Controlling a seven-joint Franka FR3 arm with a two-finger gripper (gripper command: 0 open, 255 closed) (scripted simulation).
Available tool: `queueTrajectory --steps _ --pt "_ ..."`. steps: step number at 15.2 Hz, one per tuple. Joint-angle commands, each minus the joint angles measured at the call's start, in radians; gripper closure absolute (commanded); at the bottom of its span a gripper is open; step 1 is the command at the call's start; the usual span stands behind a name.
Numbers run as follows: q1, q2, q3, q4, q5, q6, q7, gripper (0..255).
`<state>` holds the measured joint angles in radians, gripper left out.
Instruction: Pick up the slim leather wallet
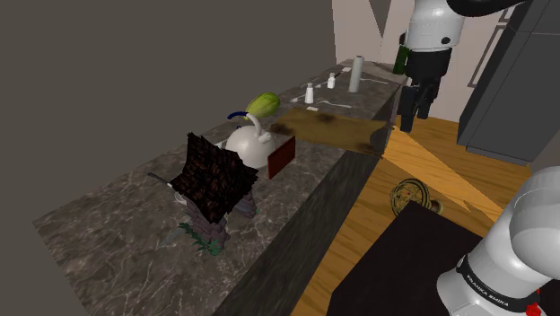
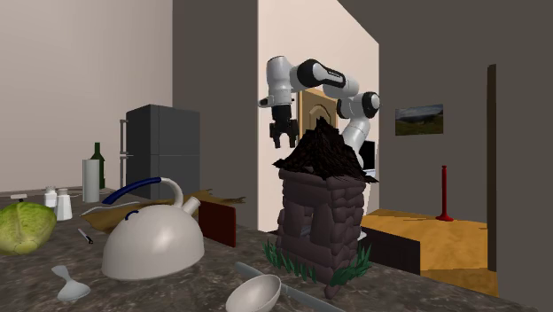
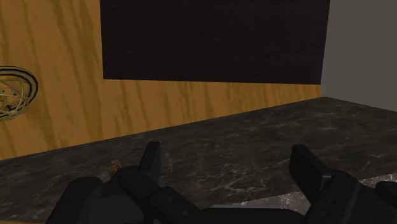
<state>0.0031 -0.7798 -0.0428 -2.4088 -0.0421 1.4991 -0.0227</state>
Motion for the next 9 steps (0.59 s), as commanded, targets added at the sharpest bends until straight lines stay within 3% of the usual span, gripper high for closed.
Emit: queueTrajectory --steps 1,9 --pt "0.000 0.000 0.000 0.000 0.000 0.000 0.000 0" --pt "-0.027 0.458 -0.012 0.318 0.241 -0.066 0.259 0"
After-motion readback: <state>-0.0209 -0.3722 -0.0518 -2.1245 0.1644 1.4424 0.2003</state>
